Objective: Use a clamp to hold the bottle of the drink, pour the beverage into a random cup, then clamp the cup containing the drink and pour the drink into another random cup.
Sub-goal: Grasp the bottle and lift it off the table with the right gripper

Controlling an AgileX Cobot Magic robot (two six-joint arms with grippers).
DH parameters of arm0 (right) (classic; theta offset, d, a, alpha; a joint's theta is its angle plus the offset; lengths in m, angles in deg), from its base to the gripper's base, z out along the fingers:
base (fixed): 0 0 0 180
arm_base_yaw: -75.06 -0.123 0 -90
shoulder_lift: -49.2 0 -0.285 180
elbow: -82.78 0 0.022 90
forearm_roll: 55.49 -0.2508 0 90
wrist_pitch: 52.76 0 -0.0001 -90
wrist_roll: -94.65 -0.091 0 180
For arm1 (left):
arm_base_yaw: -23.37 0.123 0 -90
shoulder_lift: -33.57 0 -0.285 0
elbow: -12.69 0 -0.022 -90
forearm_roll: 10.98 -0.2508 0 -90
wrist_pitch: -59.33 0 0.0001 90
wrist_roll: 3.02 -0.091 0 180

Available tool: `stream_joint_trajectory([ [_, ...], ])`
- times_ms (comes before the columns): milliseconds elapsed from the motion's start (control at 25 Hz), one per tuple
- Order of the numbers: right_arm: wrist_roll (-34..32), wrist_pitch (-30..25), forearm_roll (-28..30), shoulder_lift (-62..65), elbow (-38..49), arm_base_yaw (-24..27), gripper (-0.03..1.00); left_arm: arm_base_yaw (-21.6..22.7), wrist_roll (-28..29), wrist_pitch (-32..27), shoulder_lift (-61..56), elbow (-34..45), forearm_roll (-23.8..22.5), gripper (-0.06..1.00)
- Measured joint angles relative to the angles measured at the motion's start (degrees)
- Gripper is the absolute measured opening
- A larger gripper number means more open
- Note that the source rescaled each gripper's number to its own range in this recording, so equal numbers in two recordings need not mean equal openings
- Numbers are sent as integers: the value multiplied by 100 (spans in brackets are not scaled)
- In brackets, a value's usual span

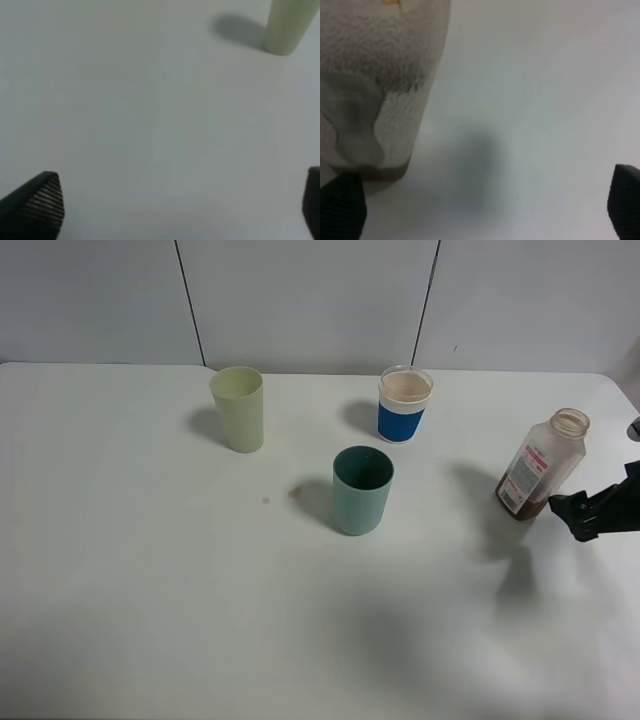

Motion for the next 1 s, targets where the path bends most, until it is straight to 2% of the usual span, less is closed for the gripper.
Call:
stream_joint_trajectory([
  [280, -5, 439, -24, -375, -11, 0, 95, 0, 0, 0, 0, 0, 0, 89],
  [560, 20, 1225, -569, -736, -18, 0, 95, 0, 0, 0, 0, 0, 0, 89],
  [840, -47, 1991, -599, -1075, -24, 0, 95, 0, 0, 0, 0, 0, 0, 89],
  [1000, -245, 2124, -569, -1184, -24, 0, 95, 0, 0, 0, 0, 0, 0, 89],
])
